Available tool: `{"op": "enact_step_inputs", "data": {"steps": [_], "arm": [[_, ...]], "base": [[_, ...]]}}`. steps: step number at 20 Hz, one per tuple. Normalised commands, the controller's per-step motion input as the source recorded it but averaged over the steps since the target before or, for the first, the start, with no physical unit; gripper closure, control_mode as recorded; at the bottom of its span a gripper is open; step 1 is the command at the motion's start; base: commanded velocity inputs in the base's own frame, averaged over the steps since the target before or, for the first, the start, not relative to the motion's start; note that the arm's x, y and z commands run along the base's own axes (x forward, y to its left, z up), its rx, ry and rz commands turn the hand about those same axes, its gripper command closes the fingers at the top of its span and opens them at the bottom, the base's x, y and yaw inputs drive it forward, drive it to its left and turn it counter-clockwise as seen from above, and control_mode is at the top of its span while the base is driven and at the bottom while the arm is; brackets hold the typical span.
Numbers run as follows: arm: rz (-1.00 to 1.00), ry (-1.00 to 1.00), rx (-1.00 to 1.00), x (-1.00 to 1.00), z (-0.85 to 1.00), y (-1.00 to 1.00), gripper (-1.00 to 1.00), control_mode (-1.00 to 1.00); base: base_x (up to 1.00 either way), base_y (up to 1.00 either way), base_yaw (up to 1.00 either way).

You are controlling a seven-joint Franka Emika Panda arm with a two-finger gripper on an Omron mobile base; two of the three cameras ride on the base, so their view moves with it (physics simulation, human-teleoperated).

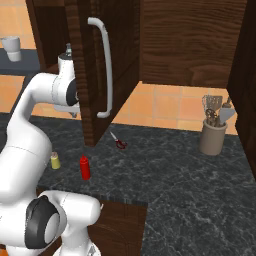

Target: Put the shaker and condiment bottle from the counter next to their counterparts in the cabinet.

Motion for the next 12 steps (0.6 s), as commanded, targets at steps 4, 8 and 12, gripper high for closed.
{"op": "enact_step_inputs", "data": {"steps": [4,8,12], "arm": [[0.00,0.00,0.00,-0.02,-0.02,0.00,-1.00,-1.00],[0.00,0.00,0.00,-0.03,-0.09,0.00,-1.00,-1.00],[0.00,0.00,0.00,-0.04,-0.11,0.00,-1.00,-1.00]], "base": [[0.00,0.00,0.00],[0.00,0.00,0.00],[0.00,0.00,0.00]]}}
